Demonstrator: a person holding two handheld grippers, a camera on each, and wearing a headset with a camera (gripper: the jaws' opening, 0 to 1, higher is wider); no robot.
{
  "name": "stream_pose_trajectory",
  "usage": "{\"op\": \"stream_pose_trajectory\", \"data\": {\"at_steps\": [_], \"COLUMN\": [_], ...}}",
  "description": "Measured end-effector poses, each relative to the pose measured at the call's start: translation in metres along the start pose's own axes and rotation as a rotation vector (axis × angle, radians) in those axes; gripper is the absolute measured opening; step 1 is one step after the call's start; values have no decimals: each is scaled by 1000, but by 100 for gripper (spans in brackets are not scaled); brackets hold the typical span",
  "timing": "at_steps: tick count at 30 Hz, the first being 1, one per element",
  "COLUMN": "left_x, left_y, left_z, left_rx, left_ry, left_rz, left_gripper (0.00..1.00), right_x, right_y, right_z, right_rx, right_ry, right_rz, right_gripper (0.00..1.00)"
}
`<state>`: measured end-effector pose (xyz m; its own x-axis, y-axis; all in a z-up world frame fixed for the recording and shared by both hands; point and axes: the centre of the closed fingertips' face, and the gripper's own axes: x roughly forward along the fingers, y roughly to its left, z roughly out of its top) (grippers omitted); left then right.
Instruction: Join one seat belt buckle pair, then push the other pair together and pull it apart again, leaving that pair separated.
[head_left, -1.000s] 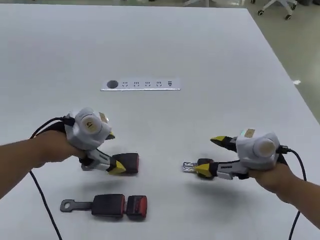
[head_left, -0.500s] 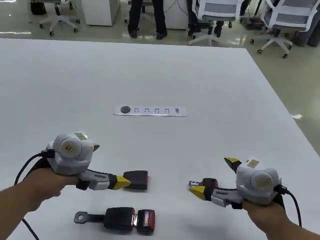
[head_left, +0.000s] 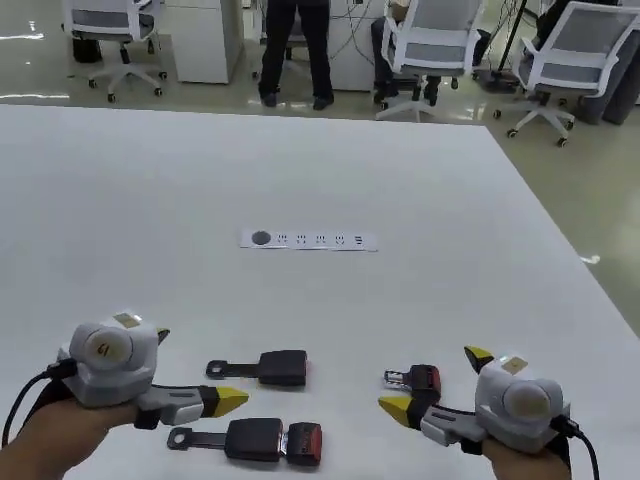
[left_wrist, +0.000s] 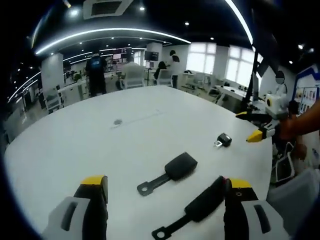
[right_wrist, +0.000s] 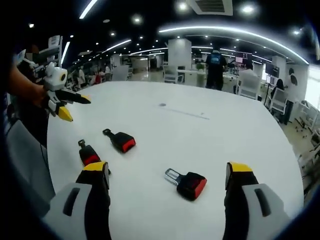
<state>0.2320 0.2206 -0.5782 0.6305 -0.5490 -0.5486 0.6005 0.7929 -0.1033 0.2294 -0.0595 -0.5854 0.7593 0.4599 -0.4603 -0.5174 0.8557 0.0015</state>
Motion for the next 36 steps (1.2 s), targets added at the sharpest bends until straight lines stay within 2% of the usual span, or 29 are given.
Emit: {"op": "stream_pose_trajectory", "data": {"at_steps": [4,6,7,9,11,13,15,18,23,29,34,36], "left_x": [-16,-24,-27,-35,-42,-48,-57,-67,-78,-80,-79,-79], "left_y": [1,-9,-11,-14,-11,-16,-13,-7,-1,0,-5,-9], "left_z": [-14,-19,-23,-31,-32,-34,-37,-43,-45,-48,-44,-40], "left_rx": [-7,-15,-3,38,30,28,21,10,-20,-39,-43,-51], "left_ry": [-2,-13,-4,15,1,-6,-24,-22,-54,-59,-68,-84], "left_rz": [6,-39,-42,-29,-33,-29,-35,-12,16,28,23,8], "left_gripper": [100,100,100,100,100,100,100,100,100,100,100,100], "right_x": [-11,-16,-18,-20,-24,-30,-34,-40,-47,-54,-58,-59], "right_y": [10,14,15,17,18,17,17,20,25,26,28,27], "right_z": [-3,-3,-2,-3,0,5,6,5,-6,-22,-23,-23], "right_rx": [-21,-37,-67,-79,-85,-86,-58,-65,-71,-50,-48,-57], "right_ry": [2,7,0,2,-3,-19,-21,-21,-5,7,8,18], "right_rz": [-7,-10,-14,-9,-10,-21,-26,-38,-39,-50,-59,-62], "right_gripper": [98,99,99,99,99,100,100,100,100,100,100,100]}}
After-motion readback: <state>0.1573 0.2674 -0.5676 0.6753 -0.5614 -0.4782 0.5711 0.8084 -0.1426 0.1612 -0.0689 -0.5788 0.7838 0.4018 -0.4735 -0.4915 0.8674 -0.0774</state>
